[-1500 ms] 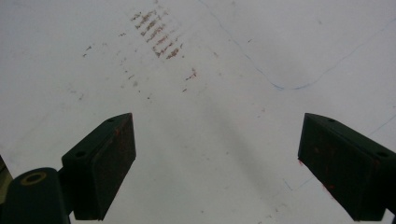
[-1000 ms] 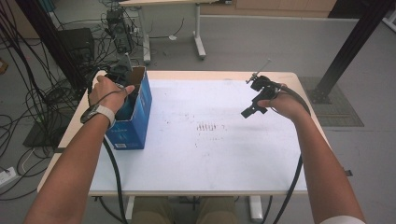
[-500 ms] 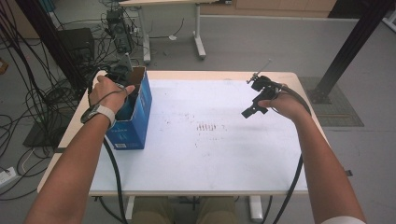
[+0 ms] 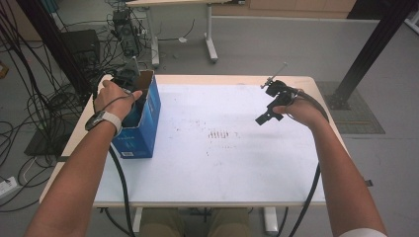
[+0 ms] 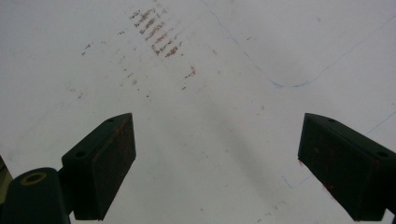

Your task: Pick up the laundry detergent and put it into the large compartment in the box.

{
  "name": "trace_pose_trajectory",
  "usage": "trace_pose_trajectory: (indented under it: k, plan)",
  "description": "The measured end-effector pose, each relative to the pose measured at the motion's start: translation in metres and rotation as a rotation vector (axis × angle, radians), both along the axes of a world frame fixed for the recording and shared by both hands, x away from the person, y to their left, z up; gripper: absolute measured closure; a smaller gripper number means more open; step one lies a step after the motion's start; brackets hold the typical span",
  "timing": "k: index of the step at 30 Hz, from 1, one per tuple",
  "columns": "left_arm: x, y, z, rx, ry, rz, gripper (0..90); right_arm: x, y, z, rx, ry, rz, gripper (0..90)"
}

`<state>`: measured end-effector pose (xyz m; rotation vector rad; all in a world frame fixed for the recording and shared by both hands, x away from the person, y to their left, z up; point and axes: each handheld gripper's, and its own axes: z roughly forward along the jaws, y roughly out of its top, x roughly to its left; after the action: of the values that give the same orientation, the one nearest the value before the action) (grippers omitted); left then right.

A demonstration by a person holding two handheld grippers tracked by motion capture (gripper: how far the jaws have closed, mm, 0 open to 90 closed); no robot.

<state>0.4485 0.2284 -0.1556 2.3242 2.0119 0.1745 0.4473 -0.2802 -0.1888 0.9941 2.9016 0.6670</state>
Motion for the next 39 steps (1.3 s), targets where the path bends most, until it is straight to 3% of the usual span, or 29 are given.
trace_pose_trajectory:
  k: [25, 31, 39]
  plan:
    - [0.0, 0.002, 0.001, -0.014, -0.004, -0.005, 36.3, -0.001, -0.002, 0.0, 0.003, 0.002, -0.003, 11.3]
    - [-0.001, 0.004, 0.002, -0.018, -0.009, -0.008, 30.0, -0.002, -0.002, 0.0, 0.002, 0.002, -0.002, 11.3]
    - [-0.006, 0.016, 0.011, -0.068, -0.03, -0.012, 27.2, -0.003, -0.002, 0.001, 0.001, 0.001, -0.004, 11.3]
